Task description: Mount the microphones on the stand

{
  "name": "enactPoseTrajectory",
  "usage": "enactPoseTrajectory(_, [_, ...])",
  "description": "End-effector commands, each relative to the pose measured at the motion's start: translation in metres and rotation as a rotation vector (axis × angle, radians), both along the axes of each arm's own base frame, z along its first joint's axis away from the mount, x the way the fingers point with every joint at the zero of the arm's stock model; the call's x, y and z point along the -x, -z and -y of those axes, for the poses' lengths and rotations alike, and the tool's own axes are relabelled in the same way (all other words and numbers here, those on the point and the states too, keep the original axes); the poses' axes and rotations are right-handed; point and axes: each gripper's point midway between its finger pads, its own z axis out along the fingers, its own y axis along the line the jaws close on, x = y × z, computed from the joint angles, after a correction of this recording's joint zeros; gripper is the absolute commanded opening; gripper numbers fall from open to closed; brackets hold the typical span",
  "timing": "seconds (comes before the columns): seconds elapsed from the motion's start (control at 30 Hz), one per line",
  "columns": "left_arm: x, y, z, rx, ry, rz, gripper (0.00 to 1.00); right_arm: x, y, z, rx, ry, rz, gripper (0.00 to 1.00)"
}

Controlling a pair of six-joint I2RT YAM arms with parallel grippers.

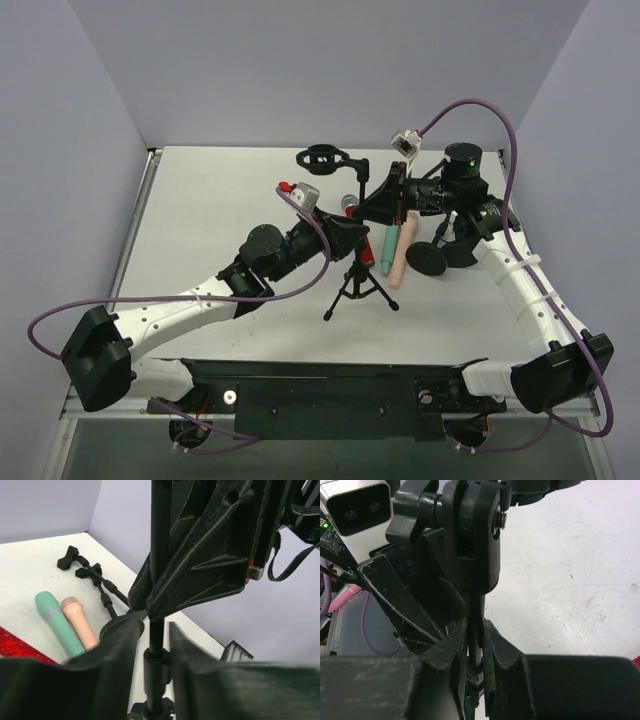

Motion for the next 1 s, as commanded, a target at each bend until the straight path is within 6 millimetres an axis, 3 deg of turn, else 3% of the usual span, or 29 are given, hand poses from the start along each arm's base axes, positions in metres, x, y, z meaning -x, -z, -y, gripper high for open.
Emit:
enactPoseTrajectory(0.0, [-0.002,-0.013,0.005,-0.018,0.006,0.034,0.27,0.014,-0.029,-0.003,-0.052,-0.058,0.116,0.0])
enactPoseTrajectory(0.03, [-0.003,-0.012,0.005,-0.024,0.003,0.03,0.08,0.013,-0.028,-0.003,-0.051,-0.058,0.113,0.0])
enactPoseTrajectory(0.07, [-0.005,-0.012,0.004,-0.025,-0.009,0.027,0.01,0.013,-0.028,-0.003,-0.05,-0.055,0.113,0.0])
enactPoseTrajectory(0.1, [-0.005,-0.011,0.002,-0.034,-0.016,0.032,0.0,0.013,-0.028,-0.003,-0.05,-0.058,0.111,0.0])
enactPoseTrajectory(0.17, [-0.005,-0.013,-0.004,-0.032,-0.037,0.05,0.0,0.012,-0.027,-0.003,-0.048,-0.052,0.112,0.11])
enactPoseTrajectory(0.2, [-0.009,-0.014,-0.013,-0.026,-0.081,0.057,0.0,0.011,-0.025,-0.003,-0.045,-0.048,0.115,0.32])
enactPoseTrajectory(0.23, [-0.011,-0.015,-0.018,-0.027,-0.106,0.074,0.0,0.013,-0.021,-0.001,-0.03,-0.051,0.107,0.43])
enactPoseTrajectory(0.27, [-0.014,-0.016,-0.027,-0.024,-0.148,0.082,0.0,0.014,-0.016,0.0,-0.015,-0.048,0.096,0.68])
enactPoseTrajectory(0.33, [-0.019,-0.018,-0.044,-0.033,-0.213,0.128,0.0,0.016,-0.01,0.005,0.022,-0.037,0.113,0.85])
enactPoseTrajectory(0.47, [-0.035,-0.016,-0.084,-0.059,-0.358,0.213,0.0,0.01,0.0,0.025,0.086,0.01,0.152,0.92])
enactPoseTrajectory(0.5, [-0.041,-0.024,-0.095,-0.032,-0.398,0.265,0.0,0.009,0.001,0.03,0.095,0.026,0.167,0.92])
enactPoseTrajectory(0.53, [-0.047,-0.014,-0.102,-0.077,-0.433,0.316,0.0,0.002,0.006,0.041,0.104,0.063,0.164,0.93])
enactPoseTrajectory(0.57, [-0.053,-0.023,-0.115,-0.053,-0.488,0.378,0.0,0.002,0.005,0.046,0.108,0.078,0.189,0.94])
enactPoseTrajectory(0.6, [-0.063,-0.005,-0.117,-0.112,-0.512,0.415,0.0,-0.004,0.014,0.057,0.118,0.118,0.178,0.94])
enactPoseTrajectory(0.63, [-0.07,-0.017,-0.13,-0.076,-0.565,0.473,0.0,-0.005,0.011,0.063,0.118,0.145,0.214,0.95])
enactPoseTrajectory(0.67, [-0.082,0.0,-0.129,-0.146,-0.585,0.496,0.0,-0.006,0.022,0.07,0.128,0.166,0.196,0.96])
enactPoseTrajectory(0.7, [-0.091,-0.007,-0.142,-0.126,-0.634,0.527,0.0,-0.002,0.03,0.073,0.136,0.165,0.215,0.96])
enactPoseTrajectory(0.73, [-0.103,0.005,-0.139,-0.173,-0.633,0.539,0.0,-0.002,0.034,0.075,0.141,0.17,0.22,0.97])
enactPoseTrajectory(0.83, [-0.133,0.013,-0.154,-0.189,-0.688,0.542,0.0,0.006,0.048,0.077,0.154,0.147,0.25,0.97])
enactPoseTrajectory(0.97, [-0.152,0.028,-0.162,-0.197,-0.749,0.588,0.0,0.008,0.062,0.08,0.168,0.144,0.245,0.97])
